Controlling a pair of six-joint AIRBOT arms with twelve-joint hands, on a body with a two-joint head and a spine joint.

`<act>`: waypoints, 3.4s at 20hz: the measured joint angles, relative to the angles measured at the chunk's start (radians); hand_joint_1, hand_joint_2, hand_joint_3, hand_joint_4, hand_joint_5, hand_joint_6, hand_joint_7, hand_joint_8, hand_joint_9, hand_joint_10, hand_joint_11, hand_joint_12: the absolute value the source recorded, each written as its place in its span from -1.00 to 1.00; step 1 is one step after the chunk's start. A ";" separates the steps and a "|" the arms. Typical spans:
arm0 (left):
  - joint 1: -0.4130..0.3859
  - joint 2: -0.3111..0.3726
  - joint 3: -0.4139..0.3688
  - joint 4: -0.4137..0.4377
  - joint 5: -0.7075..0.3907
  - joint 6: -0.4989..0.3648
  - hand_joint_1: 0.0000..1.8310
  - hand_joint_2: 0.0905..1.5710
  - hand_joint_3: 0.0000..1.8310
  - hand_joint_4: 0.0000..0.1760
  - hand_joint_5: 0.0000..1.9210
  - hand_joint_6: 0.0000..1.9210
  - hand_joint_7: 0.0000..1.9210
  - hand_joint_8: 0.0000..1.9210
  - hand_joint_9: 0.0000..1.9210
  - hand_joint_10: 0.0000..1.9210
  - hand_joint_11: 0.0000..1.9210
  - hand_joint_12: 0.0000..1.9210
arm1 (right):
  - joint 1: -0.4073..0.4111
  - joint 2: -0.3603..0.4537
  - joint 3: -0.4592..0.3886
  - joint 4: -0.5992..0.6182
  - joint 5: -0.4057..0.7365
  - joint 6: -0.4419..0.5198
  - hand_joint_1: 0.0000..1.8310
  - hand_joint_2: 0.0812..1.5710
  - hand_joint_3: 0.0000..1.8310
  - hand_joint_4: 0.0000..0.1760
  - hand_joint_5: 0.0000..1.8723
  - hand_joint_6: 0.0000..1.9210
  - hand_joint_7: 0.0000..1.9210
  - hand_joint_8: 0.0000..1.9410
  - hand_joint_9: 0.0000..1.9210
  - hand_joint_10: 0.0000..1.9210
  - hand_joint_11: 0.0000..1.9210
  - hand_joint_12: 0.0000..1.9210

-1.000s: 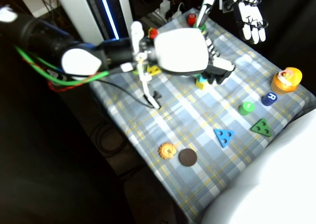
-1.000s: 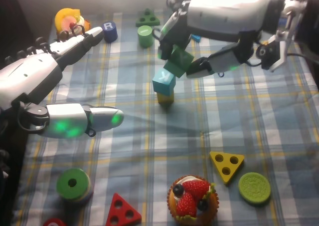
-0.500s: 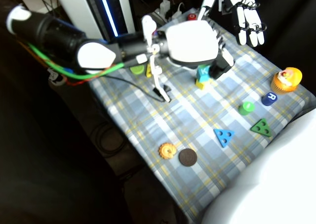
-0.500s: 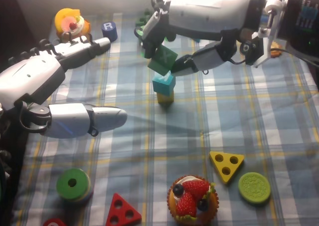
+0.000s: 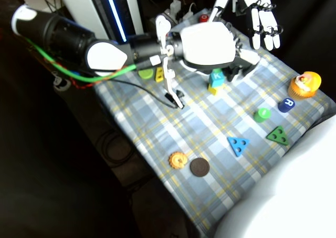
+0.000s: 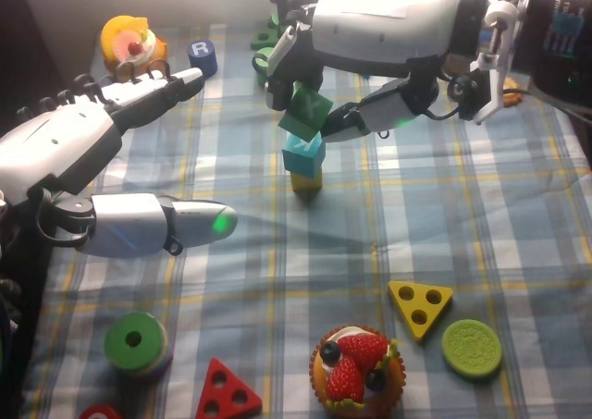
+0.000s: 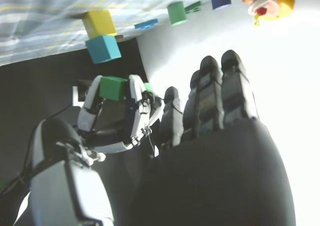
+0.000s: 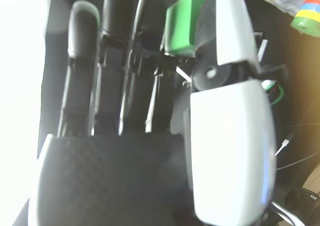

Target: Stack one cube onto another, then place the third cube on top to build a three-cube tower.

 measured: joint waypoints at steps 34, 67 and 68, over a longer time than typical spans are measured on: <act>0.000 0.000 0.000 0.000 0.001 0.000 -0.46 -0.03 -1.00 1.00 -1.00 -1.00 -0.91 -1.00 -0.77 -0.99 -1.00 -0.71 | -0.012 -0.012 0.004 -0.023 -0.037 0.018 0.52 0.31 -1.00 -1.00 0.05 0.03 0.29 -0.44 0.02 0.04 -0.29 0.19; -0.003 -0.010 0.003 -0.001 0.011 0.000 -0.42 -0.04 -1.00 1.00 -0.91 -1.00 -0.89 -1.00 -0.75 -1.00 -1.00 -0.64 | -0.015 -0.012 0.004 -0.074 -0.027 0.052 0.36 0.33 -1.00 -0.95 0.08 0.02 0.19 -0.30 0.01 -0.58 -0.36 0.14; -0.003 -0.010 0.003 -0.001 0.011 0.000 -0.44 -0.04 -1.00 1.00 -0.92 -1.00 -0.90 -1.00 -0.75 -1.00 -1.00 -0.63 | -0.015 -0.012 0.004 -0.074 -0.026 0.053 0.35 0.34 -1.00 -0.87 0.05 0.03 0.16 -0.22 0.02 -0.69 -0.36 0.09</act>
